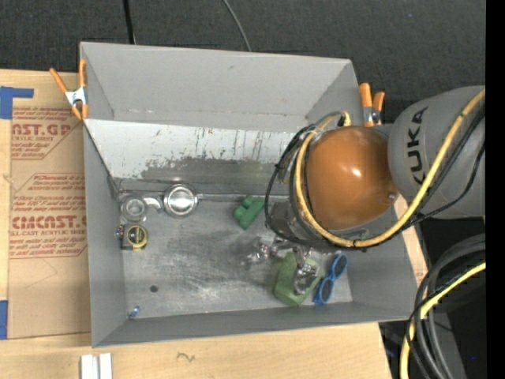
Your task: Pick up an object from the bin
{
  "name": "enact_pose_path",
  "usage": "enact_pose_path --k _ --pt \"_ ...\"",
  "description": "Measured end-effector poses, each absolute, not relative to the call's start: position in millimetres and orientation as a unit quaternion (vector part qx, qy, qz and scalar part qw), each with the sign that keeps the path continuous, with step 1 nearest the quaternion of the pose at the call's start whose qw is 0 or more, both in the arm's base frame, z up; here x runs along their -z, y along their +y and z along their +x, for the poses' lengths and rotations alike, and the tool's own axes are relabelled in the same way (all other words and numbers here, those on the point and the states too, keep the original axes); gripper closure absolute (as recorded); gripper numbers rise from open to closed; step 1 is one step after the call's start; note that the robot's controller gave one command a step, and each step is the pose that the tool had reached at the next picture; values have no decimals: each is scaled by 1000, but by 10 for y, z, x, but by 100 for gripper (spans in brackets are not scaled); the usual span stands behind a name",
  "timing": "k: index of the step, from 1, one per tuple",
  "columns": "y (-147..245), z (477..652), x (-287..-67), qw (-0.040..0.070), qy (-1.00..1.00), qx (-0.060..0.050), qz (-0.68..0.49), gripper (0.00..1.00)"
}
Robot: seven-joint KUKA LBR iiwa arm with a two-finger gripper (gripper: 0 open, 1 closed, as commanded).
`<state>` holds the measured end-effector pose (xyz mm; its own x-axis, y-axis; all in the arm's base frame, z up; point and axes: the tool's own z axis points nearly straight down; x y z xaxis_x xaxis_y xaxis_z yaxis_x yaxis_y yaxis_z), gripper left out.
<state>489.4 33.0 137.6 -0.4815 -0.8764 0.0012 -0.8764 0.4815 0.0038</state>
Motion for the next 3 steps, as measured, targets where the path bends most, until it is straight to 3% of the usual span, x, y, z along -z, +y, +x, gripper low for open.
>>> enact_pose_path --k 1,2,3 --pt "-15 5113 -782 0 -780 2 626 0" --pt "-4 5124 -808 -1 -779 1 627 100" --pt "-202 4876 -2204 -3 -763 -2 646 100"
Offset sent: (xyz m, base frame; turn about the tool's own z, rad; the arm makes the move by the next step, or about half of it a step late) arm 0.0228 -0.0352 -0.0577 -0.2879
